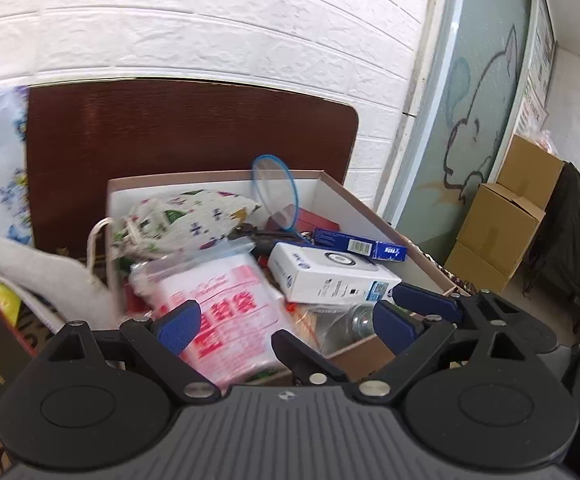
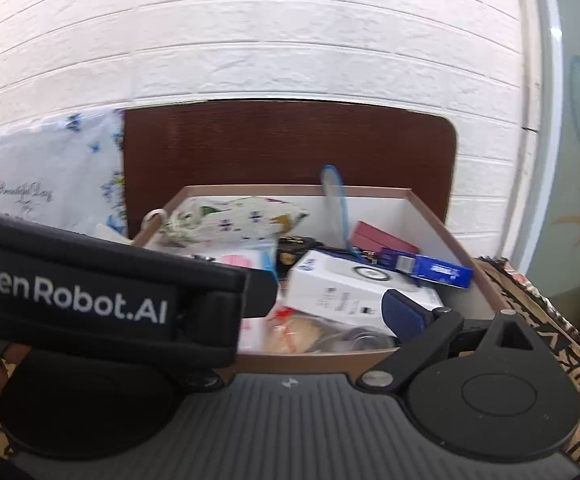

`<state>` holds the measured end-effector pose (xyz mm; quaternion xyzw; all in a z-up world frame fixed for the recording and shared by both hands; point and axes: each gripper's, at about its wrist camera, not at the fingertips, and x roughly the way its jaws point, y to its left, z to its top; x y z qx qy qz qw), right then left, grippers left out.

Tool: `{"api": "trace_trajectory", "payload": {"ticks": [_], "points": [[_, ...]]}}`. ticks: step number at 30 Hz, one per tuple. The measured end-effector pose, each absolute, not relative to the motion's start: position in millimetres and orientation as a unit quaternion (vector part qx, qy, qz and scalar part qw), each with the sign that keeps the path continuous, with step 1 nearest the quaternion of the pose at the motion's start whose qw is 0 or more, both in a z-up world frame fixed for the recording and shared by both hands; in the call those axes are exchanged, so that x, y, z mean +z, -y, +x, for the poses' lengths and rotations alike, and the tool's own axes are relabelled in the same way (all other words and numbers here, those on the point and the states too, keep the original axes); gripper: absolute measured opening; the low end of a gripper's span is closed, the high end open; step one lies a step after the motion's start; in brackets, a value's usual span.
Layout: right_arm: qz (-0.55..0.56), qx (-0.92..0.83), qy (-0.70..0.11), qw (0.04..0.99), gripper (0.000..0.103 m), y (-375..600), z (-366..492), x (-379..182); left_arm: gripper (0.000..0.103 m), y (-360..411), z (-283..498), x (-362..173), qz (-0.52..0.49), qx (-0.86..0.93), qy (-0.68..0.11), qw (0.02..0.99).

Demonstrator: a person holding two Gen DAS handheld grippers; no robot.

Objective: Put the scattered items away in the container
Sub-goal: 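Withdraw both tools from the box toward the red-framed black tray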

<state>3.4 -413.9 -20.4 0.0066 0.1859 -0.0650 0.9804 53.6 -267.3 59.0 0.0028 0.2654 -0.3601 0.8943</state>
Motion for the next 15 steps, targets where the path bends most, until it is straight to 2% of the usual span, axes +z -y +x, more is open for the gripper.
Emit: {"api": "trace_trajectory", "payload": {"ticks": [6, 15], "points": [[-0.007, -0.025, -0.191, 0.981, 0.097, 380.1, -1.8, -21.4, 0.096, 222.8, 34.3, 48.0, -0.018, -0.334, -0.268, 0.904], [-0.046, 0.055, -0.210, 0.975, 0.097, 323.2, -12.8, -35.8, 0.096, 142.1, 22.6, 15.4, -0.090, -0.264, -0.322, 0.905]]}}
